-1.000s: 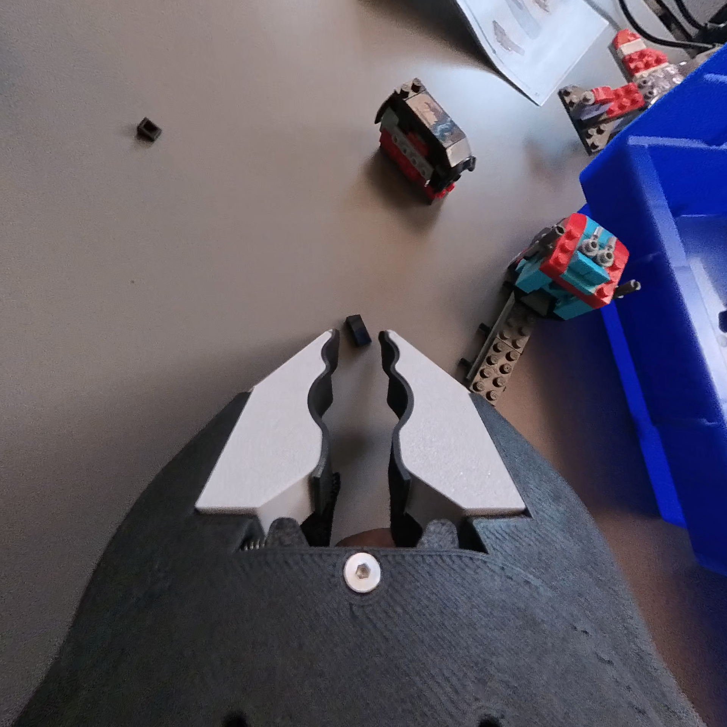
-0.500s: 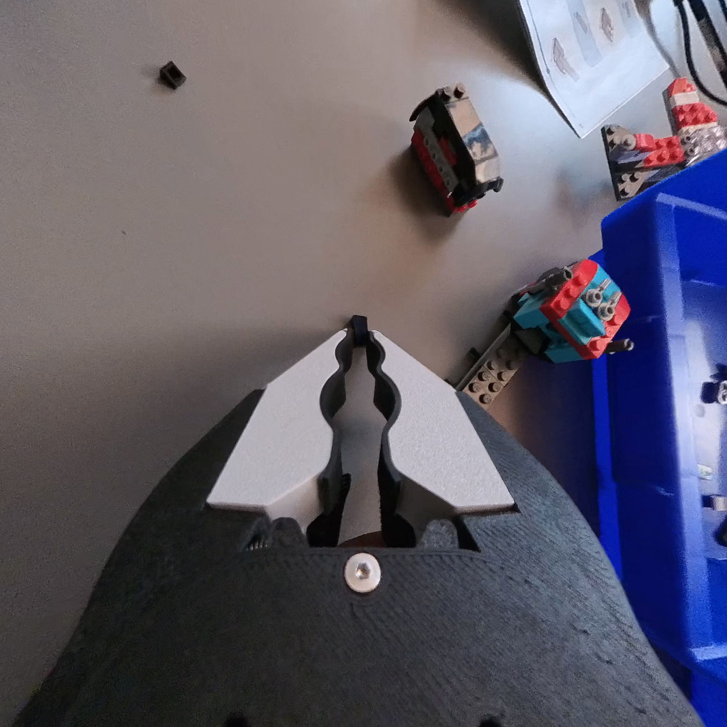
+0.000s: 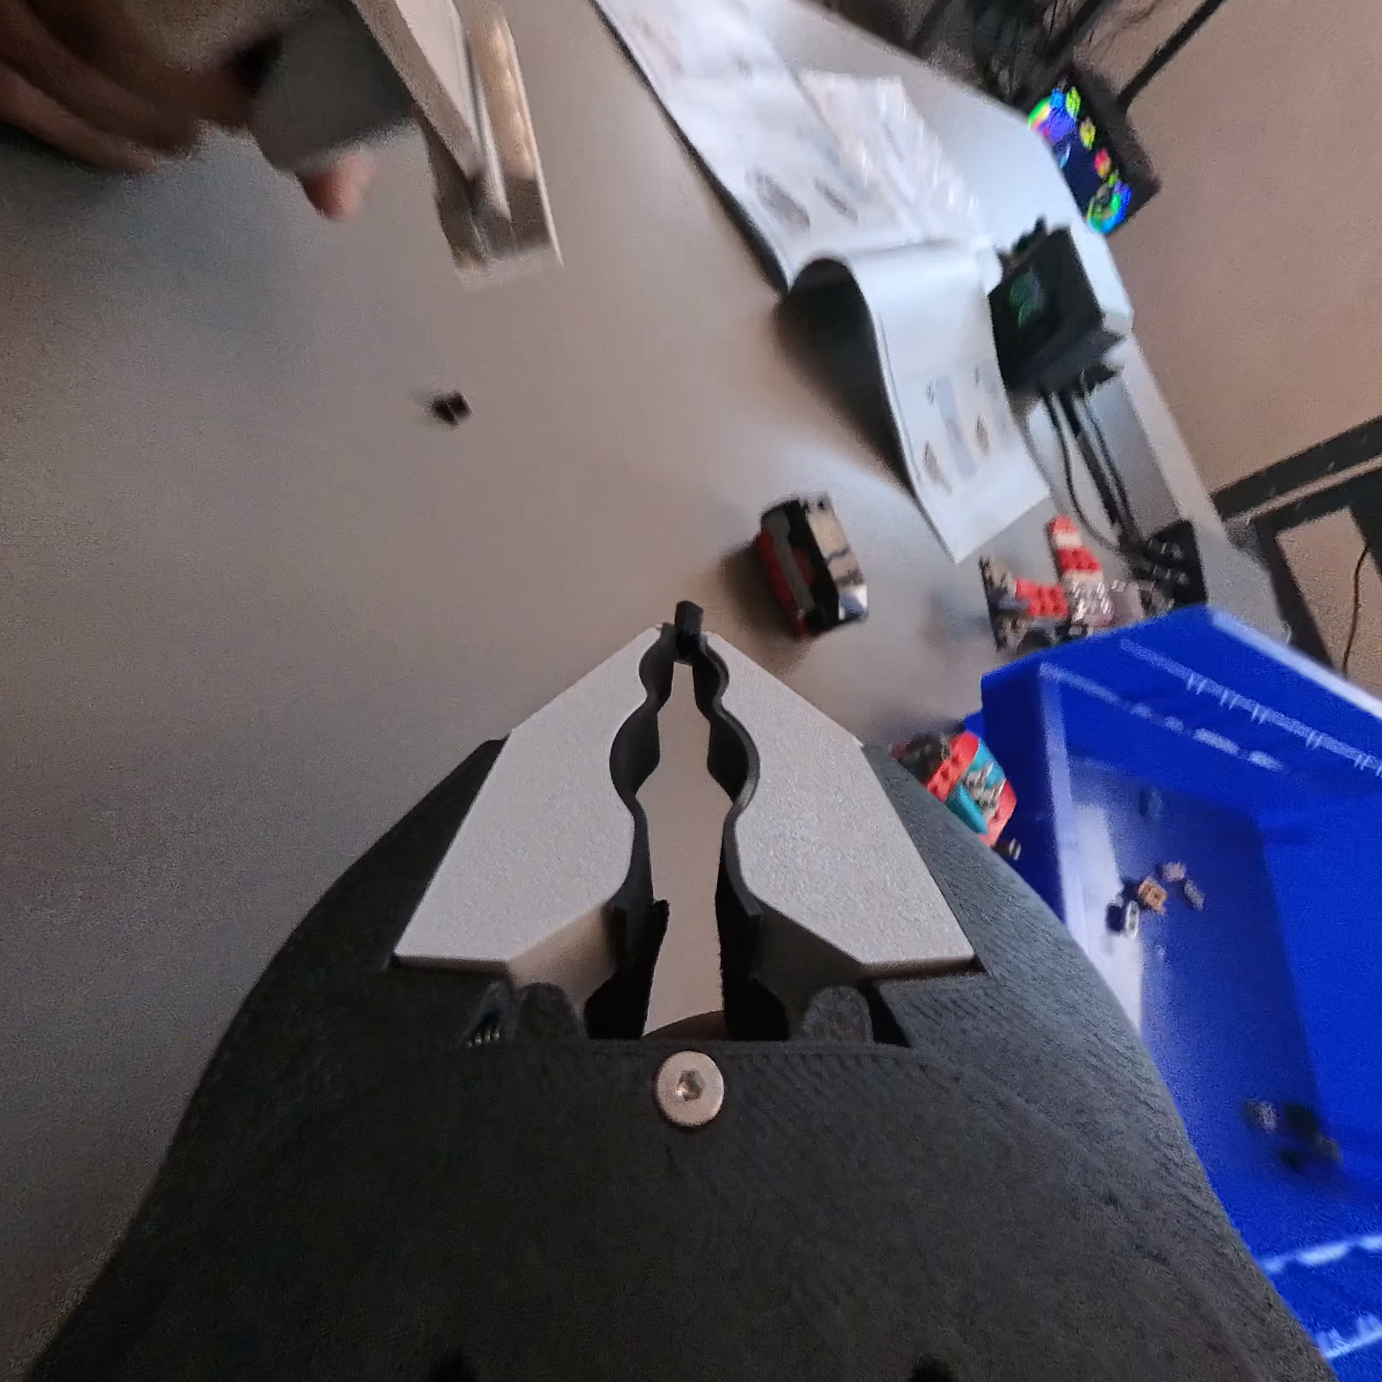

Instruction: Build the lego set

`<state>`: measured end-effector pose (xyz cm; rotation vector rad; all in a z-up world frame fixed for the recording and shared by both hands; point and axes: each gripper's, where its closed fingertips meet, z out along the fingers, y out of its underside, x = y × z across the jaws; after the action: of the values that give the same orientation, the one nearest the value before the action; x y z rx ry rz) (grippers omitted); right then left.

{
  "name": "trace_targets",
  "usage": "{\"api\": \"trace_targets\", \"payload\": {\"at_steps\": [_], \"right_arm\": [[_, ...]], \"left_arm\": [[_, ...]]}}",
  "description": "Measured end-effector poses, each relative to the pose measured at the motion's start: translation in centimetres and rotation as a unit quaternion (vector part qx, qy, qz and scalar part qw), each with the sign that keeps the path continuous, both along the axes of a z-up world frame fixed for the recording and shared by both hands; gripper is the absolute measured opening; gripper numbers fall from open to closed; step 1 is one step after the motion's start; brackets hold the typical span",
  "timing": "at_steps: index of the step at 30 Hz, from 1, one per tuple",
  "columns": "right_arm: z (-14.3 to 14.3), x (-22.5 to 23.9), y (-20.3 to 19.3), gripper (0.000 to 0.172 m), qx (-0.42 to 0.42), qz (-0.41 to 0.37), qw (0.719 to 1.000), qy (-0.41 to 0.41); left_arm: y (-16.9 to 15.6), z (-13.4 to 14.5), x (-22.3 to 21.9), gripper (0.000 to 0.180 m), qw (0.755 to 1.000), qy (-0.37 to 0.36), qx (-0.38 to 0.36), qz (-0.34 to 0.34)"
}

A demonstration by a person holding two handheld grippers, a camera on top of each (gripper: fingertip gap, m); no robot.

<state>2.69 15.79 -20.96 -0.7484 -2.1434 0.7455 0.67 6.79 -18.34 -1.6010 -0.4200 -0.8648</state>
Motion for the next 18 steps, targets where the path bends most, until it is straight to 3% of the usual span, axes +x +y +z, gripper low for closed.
{"api": "trace_targets", "payload": {"at_steps": [8, 18], "right_arm": [[5.0, -1.0, -8.3, 0.006, -0.024, 0.100, 0.993, 0.057], [4.1, -3.0, -10.4, 0.006, -0.030, 0.118, 0.992, 0.027]], "left_arm": [[0.0, 0.0, 0.1, 0.010, 1.000, 0.005, 0.000, 0.000], [-0.3, 0.4, 0.4, 0.010, 1.000, 0.005, 0.015, -0.009]]}}
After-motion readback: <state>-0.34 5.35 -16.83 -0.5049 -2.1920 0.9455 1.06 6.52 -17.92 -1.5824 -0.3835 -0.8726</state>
